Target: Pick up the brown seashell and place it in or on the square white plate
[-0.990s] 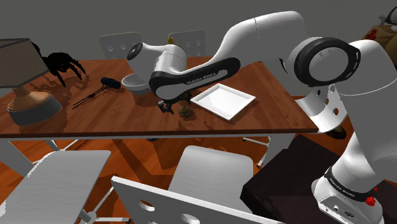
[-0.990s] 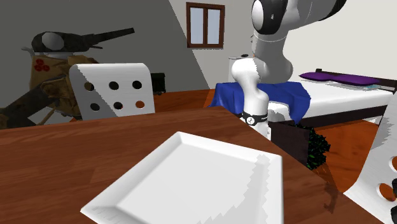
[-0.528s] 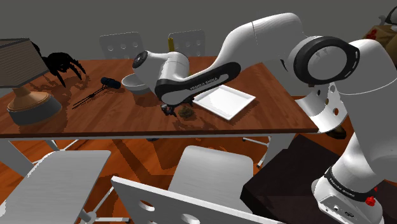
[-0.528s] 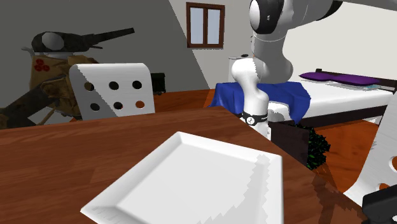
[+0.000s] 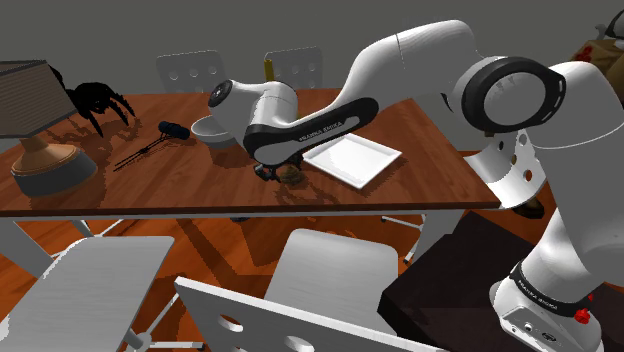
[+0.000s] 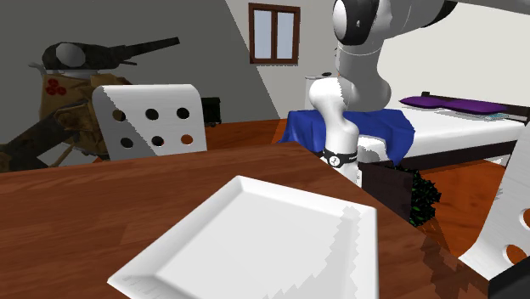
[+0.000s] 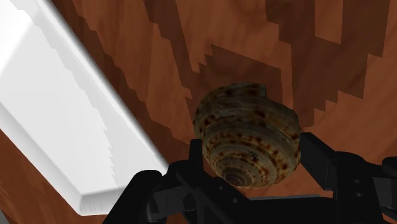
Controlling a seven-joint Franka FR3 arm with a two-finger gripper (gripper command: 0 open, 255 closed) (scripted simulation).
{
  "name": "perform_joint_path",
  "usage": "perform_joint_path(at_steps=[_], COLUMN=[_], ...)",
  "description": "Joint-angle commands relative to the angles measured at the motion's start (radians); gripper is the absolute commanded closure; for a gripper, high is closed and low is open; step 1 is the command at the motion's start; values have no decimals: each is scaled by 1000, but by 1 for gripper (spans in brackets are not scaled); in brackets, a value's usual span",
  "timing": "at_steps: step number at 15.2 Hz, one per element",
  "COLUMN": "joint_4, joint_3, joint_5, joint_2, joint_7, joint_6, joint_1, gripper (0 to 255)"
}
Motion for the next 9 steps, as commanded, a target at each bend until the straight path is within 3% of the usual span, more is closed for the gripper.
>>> perform_joint_path(at_steps=[1,9], joint_4=[-1,15], joint_3=[0,1], joint_5=[0,3], joint_2=[0,-6], joint_7=[0,-10], joint_6=[0,-19], joint_1=[0,2], gripper=[255,255])
